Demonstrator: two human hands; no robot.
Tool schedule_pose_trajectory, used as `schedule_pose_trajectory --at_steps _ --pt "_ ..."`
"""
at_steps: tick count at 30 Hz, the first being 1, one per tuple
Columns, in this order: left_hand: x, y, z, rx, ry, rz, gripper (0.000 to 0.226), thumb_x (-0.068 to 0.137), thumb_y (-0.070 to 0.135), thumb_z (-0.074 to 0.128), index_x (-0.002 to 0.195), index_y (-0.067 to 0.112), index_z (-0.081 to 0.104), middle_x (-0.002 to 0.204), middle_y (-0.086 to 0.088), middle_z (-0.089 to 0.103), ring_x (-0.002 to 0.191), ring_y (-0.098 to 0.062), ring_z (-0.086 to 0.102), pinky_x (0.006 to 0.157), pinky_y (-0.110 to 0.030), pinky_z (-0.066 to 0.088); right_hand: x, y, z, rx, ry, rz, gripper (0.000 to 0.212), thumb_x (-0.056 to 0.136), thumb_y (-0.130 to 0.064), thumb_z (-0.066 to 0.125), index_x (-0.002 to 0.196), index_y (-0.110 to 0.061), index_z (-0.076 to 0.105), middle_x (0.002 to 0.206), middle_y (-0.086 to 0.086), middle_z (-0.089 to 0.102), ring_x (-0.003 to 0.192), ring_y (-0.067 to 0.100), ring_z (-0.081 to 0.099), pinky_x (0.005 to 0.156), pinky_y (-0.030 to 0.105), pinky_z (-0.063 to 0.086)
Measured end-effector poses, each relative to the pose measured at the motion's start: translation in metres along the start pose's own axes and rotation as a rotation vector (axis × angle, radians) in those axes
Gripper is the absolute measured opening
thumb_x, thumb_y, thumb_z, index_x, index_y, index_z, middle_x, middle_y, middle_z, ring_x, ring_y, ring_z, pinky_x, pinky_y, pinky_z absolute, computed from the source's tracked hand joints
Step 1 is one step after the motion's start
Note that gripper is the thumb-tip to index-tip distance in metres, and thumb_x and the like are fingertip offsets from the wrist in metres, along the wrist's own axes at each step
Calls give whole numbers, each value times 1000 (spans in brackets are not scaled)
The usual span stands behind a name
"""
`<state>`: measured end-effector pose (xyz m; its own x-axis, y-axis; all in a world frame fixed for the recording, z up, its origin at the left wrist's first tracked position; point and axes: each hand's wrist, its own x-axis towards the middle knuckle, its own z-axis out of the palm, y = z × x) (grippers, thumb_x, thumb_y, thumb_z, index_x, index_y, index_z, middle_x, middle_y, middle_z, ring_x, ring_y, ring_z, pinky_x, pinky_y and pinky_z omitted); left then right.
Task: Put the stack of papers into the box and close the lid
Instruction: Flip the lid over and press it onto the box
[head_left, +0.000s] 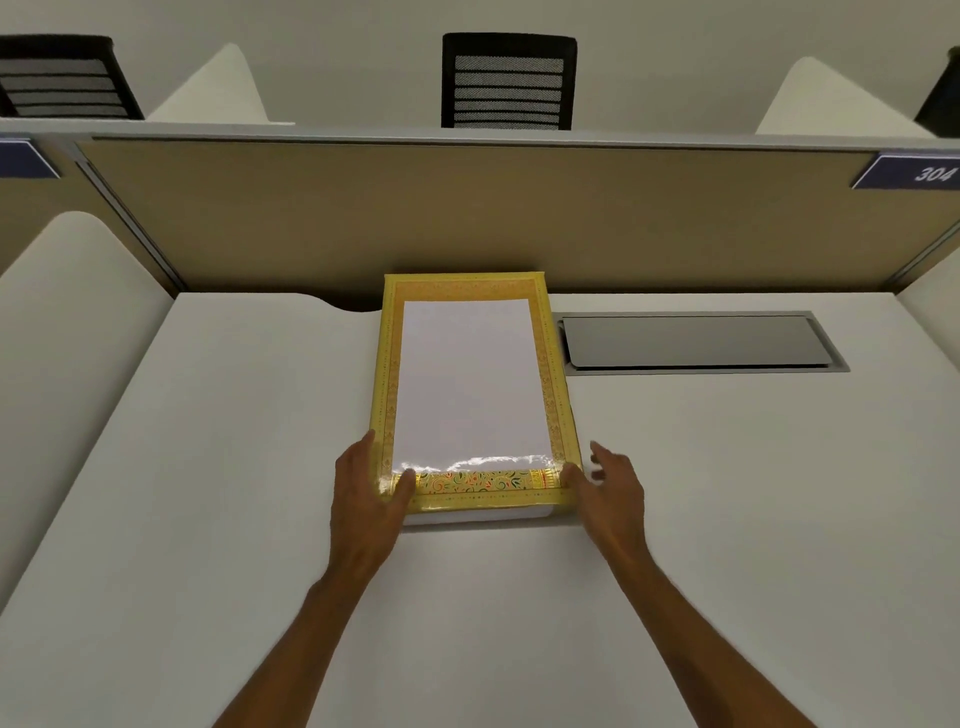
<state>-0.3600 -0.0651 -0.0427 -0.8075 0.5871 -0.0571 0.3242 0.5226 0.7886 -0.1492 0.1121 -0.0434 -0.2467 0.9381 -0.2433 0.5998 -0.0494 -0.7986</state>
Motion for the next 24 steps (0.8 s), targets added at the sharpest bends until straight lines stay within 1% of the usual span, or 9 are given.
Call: schedule_pose_trajectory --at_steps 2,4,6,9,11,13,18,22,24 --pt "29 5 0 44 -48 5 67 92 31 66 150 13 37 152 -11 40 136 -28 44 106 -42 41 24 -11 1 -117 -34 -156 60 96 -24 65 150 -11 43 149 10 49 132 28 52 105 46 49" --pt "60 10 -1 144 -100 13 64 95 33 61 150 13 37 158 -10 35 142 -29 38 111 -45 35 52 -25 4 -278 -80 -284 60 99 -24 60 153 -13 38 158 9 39 141 28 42 111 45 41" --pt "89 13 -2 238 -163 27 60 99 37 54 152 16 36 163 -7 26 146 -29 31 115 -48 29 79 -40 9 -397 -130 -368 60 101 -25 56 155 -16 33 163 6 30 146 27 35 113 44 38" --pt "127 21 -1 335 -271 41 58 103 38 42 155 15 28 166 -4 16 149 -30 25 118 -47 23 115 -59 16 -517 -188 -427 58 102 -24 52 156 -16 32 165 6 26 147 30 33 112 47 38" --pt "145 24 0 405 -308 69 56 105 35 37 155 13 26 166 -6 15 148 -31 27 118 -45 24 133 -69 20 -587 -222 -443 55 102 -24 51 154 -14 35 164 6 29 145 32 35 111 48 40" --pt "157 24 1 450 -305 90 53 106 30 36 155 12 27 165 -7 18 147 -32 30 117 -45 27 144 -74 24 -605 -229 -432 53 102 -23 52 152 -11 40 162 4 35 142 33 40 109 48 41" --pt "167 12 3 478 -257 122 49 105 24 39 153 16 34 163 -5 25 142 -33 39 113 -48 36 154 -67 34 -600 -167 -420 49 102 -28 53 146 -8 48 156 6 45 139 31 44 112 43 39" --pt "165 8 6 493 -238 129 49 105 25 37 154 18 32 163 -3 24 141 -33 41 111 -48 37 149 -64 37 -590 -122 -473 45 101 -28 55 139 -5 55 149 7 52 129 34 51 101 44 48" --pt "162 10 7 514 -251 126 50 106 27 35 154 19 30 164 -4 21 143 -33 39 112 -49 36 145 -65 37 -604 -120 -481 45 102 -32 53 138 -6 55 149 6 52 126 33 53 97 44 50"
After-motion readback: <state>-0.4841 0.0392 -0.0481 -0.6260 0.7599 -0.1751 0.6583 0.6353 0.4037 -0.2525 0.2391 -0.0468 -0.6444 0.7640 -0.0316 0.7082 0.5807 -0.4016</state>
